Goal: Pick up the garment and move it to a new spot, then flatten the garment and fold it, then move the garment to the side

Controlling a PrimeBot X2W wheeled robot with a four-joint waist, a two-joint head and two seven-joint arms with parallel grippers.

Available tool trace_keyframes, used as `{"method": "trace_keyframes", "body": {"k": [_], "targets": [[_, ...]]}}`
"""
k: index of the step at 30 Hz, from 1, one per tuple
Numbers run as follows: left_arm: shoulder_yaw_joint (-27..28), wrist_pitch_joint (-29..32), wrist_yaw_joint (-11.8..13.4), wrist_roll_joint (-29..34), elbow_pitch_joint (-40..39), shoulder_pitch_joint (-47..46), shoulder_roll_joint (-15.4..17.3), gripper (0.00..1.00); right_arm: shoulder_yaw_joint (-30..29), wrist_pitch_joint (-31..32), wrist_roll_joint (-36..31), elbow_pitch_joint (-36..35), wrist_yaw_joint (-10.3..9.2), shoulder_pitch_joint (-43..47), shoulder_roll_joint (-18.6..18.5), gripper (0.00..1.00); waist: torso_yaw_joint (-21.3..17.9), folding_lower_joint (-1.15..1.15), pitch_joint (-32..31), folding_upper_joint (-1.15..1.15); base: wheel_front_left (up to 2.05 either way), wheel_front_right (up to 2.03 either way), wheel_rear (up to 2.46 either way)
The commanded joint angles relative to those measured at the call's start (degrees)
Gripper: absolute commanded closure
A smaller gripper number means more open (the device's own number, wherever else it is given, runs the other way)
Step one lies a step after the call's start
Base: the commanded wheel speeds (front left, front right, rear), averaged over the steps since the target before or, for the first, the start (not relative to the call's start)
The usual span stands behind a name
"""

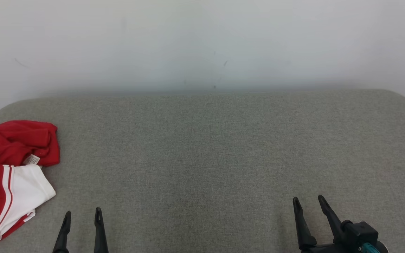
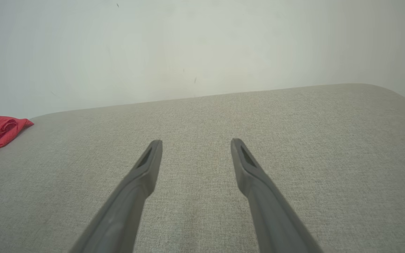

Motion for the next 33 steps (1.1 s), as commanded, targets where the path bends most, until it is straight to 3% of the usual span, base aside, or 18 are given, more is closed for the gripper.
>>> {"method": "trace_keyframes", "body": {"k": [1, 20, 33], "targets": [[0.33, -0.31, 0.03, 1.08, -0.46, 0.77, -0.06, 0.0, 0.24, -0.57, -1.12, -0.3, 0.16, 0.28, -0.15, 0.0, -0.04, 0.0, -0.01, 0.0, 0.0, 0.0, 0.0], [3.47, -1.17, -1.43, 8.85, -0.66, 1.89, -1.39, 0.0, -0.49, -3.73, -6.24, -0.51, 0.21, 1.87, -0.14, 0.0, -0.87, 0.0, 0.41, 0.0, 0.0, 0.0, 0.0], [4.56, -1.16, -2.5, 8.31, -0.15, 1.5, -1.78, 0.0, -0.6, -3.63, -5.05, -0.2, 0.2, 2.06, -0.14, 0.0, -0.8, 0.0, 0.59, 0.0, 0.0, 0.0, 0.0]]}}
